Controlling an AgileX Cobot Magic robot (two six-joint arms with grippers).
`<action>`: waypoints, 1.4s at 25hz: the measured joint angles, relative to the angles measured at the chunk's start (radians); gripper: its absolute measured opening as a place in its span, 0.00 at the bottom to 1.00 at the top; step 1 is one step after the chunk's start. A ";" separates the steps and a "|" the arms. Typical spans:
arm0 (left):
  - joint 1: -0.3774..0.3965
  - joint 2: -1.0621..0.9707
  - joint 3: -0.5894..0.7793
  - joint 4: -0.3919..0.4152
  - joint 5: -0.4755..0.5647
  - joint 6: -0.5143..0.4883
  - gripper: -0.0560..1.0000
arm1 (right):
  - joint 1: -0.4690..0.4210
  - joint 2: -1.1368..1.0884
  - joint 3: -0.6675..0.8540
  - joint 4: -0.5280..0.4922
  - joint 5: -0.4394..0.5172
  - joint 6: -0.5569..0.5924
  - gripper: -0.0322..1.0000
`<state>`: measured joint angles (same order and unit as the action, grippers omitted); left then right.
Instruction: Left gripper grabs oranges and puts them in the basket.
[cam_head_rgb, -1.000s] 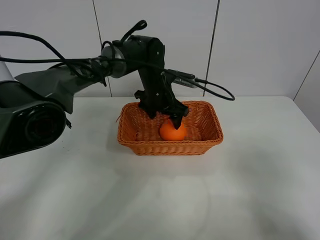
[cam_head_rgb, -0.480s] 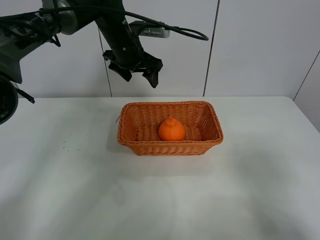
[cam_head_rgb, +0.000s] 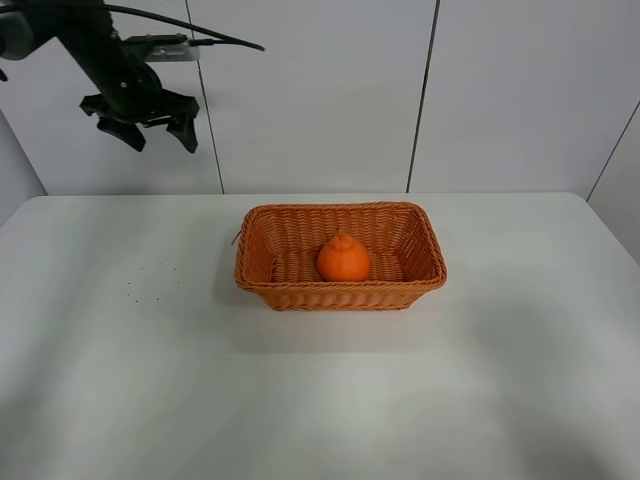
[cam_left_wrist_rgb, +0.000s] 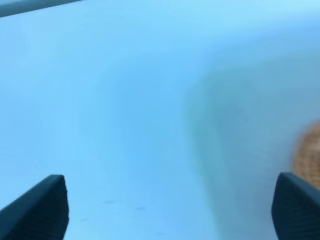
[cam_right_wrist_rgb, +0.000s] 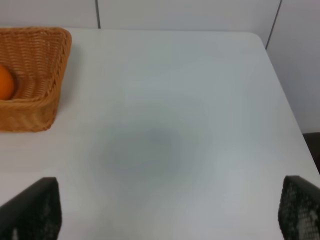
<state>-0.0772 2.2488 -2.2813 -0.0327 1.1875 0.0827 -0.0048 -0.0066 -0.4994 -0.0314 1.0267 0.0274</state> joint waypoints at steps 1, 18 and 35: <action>0.028 0.000 0.005 -0.008 0.000 0.000 0.93 | 0.000 0.000 0.000 0.000 0.000 0.000 0.70; 0.076 -0.166 0.222 -0.038 0.000 -0.001 0.91 | 0.000 0.000 0.000 0.000 0.000 0.000 0.70; 0.076 -1.060 1.134 0.001 0.000 -0.008 0.91 | 0.000 0.000 0.000 0.000 0.000 0.000 0.70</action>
<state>-0.0007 1.1885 -1.1469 -0.0315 1.1874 0.0744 -0.0048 -0.0066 -0.4994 -0.0314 1.0267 0.0274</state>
